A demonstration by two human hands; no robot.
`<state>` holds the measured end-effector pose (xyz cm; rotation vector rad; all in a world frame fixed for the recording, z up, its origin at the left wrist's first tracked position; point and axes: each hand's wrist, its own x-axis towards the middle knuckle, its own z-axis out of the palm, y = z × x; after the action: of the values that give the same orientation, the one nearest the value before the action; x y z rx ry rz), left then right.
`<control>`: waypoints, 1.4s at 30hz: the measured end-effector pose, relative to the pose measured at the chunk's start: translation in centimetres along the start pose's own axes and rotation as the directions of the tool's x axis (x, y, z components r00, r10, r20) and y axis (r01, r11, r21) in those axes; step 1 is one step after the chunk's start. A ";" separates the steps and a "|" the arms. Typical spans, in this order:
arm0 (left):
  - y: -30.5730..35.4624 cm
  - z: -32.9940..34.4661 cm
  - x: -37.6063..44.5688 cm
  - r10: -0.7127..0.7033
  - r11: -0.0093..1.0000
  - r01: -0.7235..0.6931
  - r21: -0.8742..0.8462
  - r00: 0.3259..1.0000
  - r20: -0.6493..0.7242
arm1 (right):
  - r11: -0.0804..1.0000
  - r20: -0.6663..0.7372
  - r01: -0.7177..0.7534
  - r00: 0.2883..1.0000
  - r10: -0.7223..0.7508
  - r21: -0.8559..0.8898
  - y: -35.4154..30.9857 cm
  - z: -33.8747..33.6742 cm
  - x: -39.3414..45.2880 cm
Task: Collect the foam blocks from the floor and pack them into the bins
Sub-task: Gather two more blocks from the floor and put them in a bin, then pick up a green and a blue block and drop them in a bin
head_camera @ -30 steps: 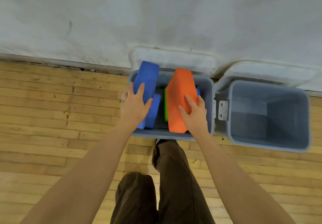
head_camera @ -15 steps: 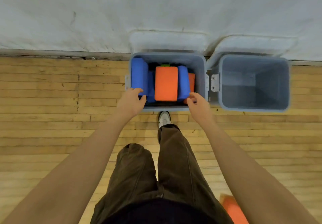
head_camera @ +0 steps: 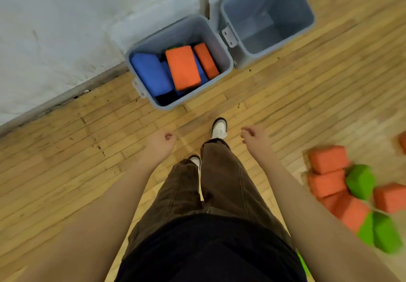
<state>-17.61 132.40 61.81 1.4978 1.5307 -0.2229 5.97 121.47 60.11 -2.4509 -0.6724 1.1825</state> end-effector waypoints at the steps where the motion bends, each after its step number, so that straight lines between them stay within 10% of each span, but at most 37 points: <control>1: -0.1 0.7 -0.6 0.015 1.000 -0.015 0.014 1.000 0.023 | 0.999 -0.017 -0.021 1.000 0.022 0.038 1.1 -0.1 -1.2; 12: 6.8 12.8 -6.6 0.267 0.815 -0.409 0.411 0.894 0.361 | 0.767 -0.150 -0.307 0.875 0.461 0.564 20.5 -1.4 -15.5; 20: 15.9 35.0 -19.4 0.339 0.366 -0.823 0.434 0.552 0.762 | 0.304 -0.052 -0.354 0.573 0.818 0.884 37.6 2.0 -30.0; 28: 14.8 54.3 -34.0 0.175 0.087 -0.952 0.293 0.305 0.936 | 0.029 0.055 -0.226 0.357 0.933 0.974 48.9 1.9 -40.4; 37: 18.9 66.5 -36.7 0.086 -0.077 -0.951 0.298 0.291 0.953 | 0.028 -0.003 -0.092 0.259 0.966 0.995 59.2 -6.9 -40.3; 42: 22.2 76.6 -38.0 0.079 -0.337 -0.937 0.092 0.069 0.994 | 0.026 -0.005 -0.098 0.202 0.979 0.995 66.9 -11.6 -36.3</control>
<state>30.68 58.54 58.11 2.5266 -0.8761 -1.0358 13.39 44.82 57.57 -1.7227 1.3685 0.1852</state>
